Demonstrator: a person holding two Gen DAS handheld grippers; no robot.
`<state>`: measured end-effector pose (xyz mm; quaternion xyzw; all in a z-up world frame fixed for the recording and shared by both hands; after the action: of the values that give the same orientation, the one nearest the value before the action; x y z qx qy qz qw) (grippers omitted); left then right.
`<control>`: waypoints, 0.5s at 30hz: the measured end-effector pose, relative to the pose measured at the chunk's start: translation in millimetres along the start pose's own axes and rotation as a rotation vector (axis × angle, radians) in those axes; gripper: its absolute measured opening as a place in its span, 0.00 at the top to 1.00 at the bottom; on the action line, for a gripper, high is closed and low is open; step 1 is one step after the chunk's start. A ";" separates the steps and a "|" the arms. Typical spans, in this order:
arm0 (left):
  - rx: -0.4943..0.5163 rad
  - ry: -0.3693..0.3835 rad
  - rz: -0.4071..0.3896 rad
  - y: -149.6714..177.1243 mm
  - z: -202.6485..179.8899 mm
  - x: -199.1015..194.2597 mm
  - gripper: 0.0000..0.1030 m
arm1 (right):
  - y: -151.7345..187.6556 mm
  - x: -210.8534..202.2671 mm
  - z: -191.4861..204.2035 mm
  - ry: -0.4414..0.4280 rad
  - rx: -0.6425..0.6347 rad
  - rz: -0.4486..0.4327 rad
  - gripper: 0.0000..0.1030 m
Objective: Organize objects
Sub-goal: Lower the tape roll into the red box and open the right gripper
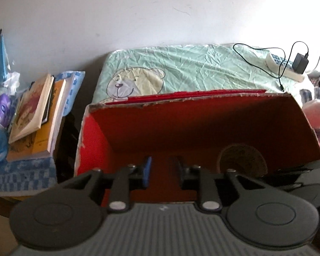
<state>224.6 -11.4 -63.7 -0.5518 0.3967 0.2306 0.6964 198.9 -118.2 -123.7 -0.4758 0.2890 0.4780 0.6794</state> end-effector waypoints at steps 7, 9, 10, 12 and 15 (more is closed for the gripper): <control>0.035 -0.024 -0.010 -2.4 -12.1 2.8 0.54 | -1.1 -9.0 -14.5 0.058 0.039 -0.031 0.75; 0.047 -0.035 -0.018 -3.7 -14.0 1.4 0.43 | -3.1 -12.8 -20.2 0.086 0.041 -0.050 0.75; 0.053 -0.039 -0.021 -4.8 -15.2 1.2 0.41 | -4.4 -14.6 -24.1 0.108 0.043 -0.061 0.75; 0.061 -0.047 -0.026 -6.2 -16.8 0.5 0.36 | -7.9 -17.2 -31.7 0.130 0.050 -0.073 0.82; 0.073 -0.069 -0.018 -6.7 -18.8 0.8 0.33 | -8.1 -17.7 -32.3 0.152 0.033 -0.081 0.82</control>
<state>224.5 -31.4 -61.9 -0.5212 0.3756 0.2288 0.7314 201.8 -155.3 -117.9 -0.5106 0.3280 0.4078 0.6822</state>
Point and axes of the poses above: each gripper's, at about its wrist camera, not at the fingertips, and x roughly the way its jaws point, z to its left, y to its underside, the point moved 9 cm from there along x, roughly the way its jaws point, and after that the axes turned 4 degrees about x, right-handed, at the moved point
